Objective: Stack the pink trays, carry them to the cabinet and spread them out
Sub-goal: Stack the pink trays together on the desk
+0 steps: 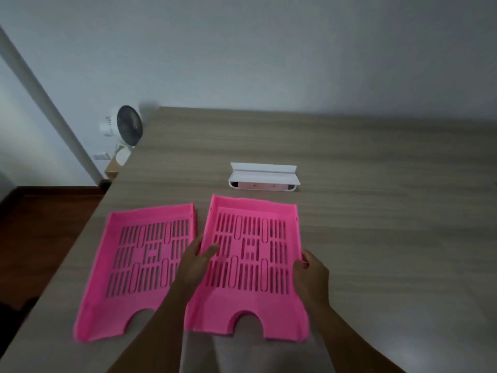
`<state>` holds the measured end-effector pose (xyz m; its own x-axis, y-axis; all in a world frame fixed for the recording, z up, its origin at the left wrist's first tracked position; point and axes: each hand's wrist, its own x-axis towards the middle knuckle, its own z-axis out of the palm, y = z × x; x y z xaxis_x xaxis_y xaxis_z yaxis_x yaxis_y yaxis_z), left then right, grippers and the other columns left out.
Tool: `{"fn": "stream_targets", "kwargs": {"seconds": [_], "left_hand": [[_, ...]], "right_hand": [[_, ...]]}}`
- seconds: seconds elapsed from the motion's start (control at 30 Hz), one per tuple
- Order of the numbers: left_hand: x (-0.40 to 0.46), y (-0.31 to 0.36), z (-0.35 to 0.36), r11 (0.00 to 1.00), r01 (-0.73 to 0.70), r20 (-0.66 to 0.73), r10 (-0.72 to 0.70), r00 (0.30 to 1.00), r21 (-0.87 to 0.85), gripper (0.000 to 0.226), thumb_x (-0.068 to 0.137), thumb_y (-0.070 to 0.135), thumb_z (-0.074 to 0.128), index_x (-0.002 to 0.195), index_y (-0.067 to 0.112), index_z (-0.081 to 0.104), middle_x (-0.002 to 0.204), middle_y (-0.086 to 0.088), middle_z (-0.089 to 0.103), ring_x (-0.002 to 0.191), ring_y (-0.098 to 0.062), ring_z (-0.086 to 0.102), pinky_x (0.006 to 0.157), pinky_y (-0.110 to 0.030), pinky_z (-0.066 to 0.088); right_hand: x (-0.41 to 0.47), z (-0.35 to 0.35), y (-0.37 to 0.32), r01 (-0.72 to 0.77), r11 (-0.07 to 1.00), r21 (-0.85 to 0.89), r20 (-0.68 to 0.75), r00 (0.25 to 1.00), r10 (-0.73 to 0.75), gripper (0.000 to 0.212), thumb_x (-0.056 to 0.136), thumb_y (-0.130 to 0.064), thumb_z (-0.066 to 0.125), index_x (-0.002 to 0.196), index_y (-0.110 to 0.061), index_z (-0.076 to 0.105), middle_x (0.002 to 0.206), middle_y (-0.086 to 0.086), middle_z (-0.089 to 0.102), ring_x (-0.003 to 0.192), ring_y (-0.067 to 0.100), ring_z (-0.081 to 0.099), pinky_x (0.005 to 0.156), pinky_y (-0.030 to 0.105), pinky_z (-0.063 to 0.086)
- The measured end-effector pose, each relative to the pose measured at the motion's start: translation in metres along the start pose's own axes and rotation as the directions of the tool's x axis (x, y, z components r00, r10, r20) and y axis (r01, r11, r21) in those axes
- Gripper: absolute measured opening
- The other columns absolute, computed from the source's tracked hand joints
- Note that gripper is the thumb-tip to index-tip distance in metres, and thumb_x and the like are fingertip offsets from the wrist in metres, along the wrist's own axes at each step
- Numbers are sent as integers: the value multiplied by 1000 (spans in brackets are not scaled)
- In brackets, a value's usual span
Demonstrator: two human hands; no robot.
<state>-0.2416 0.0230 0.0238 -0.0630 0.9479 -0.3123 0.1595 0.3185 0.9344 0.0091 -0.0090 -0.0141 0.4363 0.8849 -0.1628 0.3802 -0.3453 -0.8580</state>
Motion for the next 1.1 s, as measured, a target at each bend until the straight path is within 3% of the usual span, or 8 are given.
{"fn": "stream_targets", "kwargs": {"seconds": [0.1,0.3,0.37,0.6,0.73,0.9,1.03,1.1], "left_hand": [[-4,-10,-2,999,35,-13,-35,999,-14,35,98,23,56,132,17,59,120,-7,70,106,-30,69,96,-64,49],[1,-18,4,999,17,21,-17,1000,-28,35,98,23,57,132,17,58,116,1,70,104,-19,68,102,-57,47],[3,-20,6,1000,4,40,-3,999,-26,35,98,22,57,133,17,55,116,5,68,107,-19,65,103,-53,44],[13,-20,9,1000,15,60,-16,998,22,47,99,24,54,145,17,44,141,-11,57,126,-32,56,108,-60,38],[15,-19,11,999,31,121,-33,992,21,65,99,24,55,155,23,23,158,-11,37,140,-35,40,112,-66,29],[12,-19,16,1000,4,124,-6,992,13,70,97,27,58,155,23,18,162,-8,27,145,-31,32,115,-57,24],[12,-22,23,1000,8,156,-7,988,-2,80,96,30,60,157,23,8,165,-7,17,147,-32,25,117,-58,21],[12,-24,29,1000,1,160,-2,987,6,80,96,27,61,157,22,10,159,-7,34,139,-28,41,113,-55,28]], "right_hand": [[-6,4,4,-3,1000,-11,-2,1000,3,29,97,-4,48,104,-15,74,78,1,74,63,15,73,61,41,65],[-4,-7,9,-24,1000,13,-11,1000,24,31,97,-3,49,108,-17,74,78,1,74,56,9,70,48,19,55],[-2,-10,8,-34,999,23,23,999,34,30,98,-4,50,111,-19,73,81,2,75,61,11,71,49,19,54],[3,-10,2,-85,990,112,148,987,68,27,97,-12,56,108,-31,71,83,-1,78,66,11,76,58,28,62],[1,-9,6,-91,990,111,157,985,73,30,101,-19,49,110,-44,62,86,-1,78,66,10,76,58,29,62],[-1,-8,20,-136,984,116,175,978,115,24,104,-24,45,118,-31,62,89,5,78,74,19,77,67,38,64],[1,-16,19,-123,986,112,118,987,110,28,105,-28,40,103,-26,68,74,2,75,56,7,71,53,25,57],[4,-23,21,-111,990,81,97,990,103,31,106,-27,39,95,-25,68,74,2,73,56,8,69,55,27,58]]}}
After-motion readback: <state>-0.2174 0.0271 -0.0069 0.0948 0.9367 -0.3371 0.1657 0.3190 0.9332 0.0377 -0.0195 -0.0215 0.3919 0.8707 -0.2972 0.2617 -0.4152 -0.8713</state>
